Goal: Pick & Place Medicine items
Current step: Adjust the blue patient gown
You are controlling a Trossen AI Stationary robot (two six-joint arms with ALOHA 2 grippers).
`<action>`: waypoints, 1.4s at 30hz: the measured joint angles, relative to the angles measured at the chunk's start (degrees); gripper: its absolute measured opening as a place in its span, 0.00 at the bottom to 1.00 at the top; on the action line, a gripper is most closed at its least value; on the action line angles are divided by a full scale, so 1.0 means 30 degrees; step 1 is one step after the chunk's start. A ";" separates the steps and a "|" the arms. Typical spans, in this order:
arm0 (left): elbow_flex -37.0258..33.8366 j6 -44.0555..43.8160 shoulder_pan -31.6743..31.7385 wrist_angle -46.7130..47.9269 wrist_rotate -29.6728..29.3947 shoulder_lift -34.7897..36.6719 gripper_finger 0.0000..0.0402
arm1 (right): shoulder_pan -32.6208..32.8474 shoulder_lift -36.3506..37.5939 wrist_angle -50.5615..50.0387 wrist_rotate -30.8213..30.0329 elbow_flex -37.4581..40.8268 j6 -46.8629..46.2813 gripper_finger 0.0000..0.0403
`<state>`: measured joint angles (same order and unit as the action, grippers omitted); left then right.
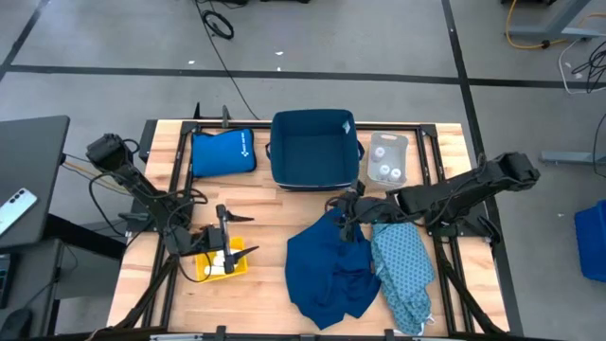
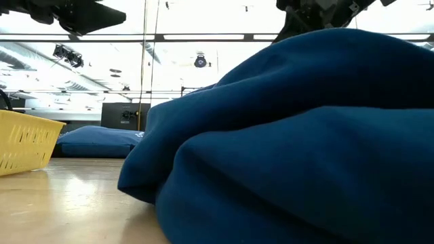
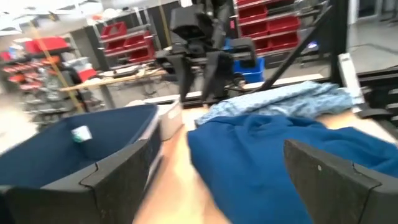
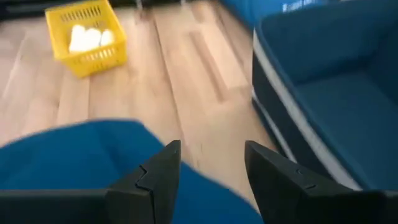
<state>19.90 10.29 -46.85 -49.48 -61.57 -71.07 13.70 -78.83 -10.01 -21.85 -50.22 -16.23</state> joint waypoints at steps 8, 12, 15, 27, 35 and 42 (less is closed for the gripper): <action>0.0000 0.1241 0.0536 -0.0013 -0.0458 0.0080 0.91 | 0.0665 0.0003 -0.1608 0.0909 -0.0344 0.0297 0.46; 0.0000 0.0462 0.1400 0.0392 0.0992 0.0080 0.91 | 0.1431 0.0005 -0.2206 0.1583 -0.0819 0.1572 0.46; 0.0000 -0.0881 0.2276 0.1261 0.2891 0.0080 0.91 | 0.1920 0.0007 -0.2992 0.2332 -0.1222 0.2102 0.46; 0.0445 -0.5447 0.5868 0.2251 1.0948 -0.1310 0.91 | 0.2294 -0.0132 -0.8615 0.2377 -0.1632 -0.3409 0.46; 0.0517 -0.4247 0.6608 0.2341 1.1093 -0.2186 0.91 | 0.2695 -0.1334 -0.9140 0.3355 -0.2004 -0.2368 0.46; 0.0525 -0.3744 0.6666 0.2788 1.0954 -0.2186 0.91 | 0.3139 -0.3581 -0.9346 0.2439 -0.4844 0.2577 0.46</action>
<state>21.47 -0.95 -26.85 -41.12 -28.71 -77.62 23.11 -89.57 -38.05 -14.53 -64.75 -8.50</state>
